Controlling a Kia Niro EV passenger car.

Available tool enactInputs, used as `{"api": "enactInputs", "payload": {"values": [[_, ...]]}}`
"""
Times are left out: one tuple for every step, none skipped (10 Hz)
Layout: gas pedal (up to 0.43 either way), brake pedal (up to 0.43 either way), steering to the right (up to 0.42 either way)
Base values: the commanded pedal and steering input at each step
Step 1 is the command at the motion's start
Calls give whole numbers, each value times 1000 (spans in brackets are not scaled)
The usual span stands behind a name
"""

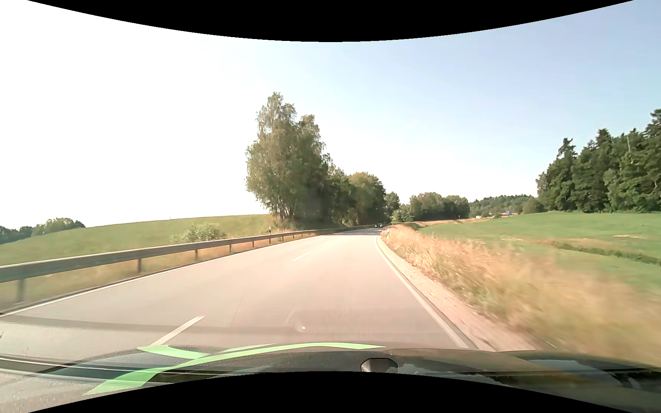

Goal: Follow the waypoints while adhering to traffic rules and regulations

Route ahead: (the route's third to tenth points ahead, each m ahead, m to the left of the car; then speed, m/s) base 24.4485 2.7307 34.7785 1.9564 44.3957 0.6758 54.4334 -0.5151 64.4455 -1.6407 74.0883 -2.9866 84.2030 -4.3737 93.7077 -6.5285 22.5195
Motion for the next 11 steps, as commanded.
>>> {"api": "enactInputs", "payload": {"values": [[268, 0, 8], [280, 0, 8], [287, 0, 8], [287, 0, 8], [299, 0, 8], [311, 0, 8], [331, 0, 7], [339, 0, 8], [350, 0, 7], [350, 0, 8], [350, 0, 8]]}}
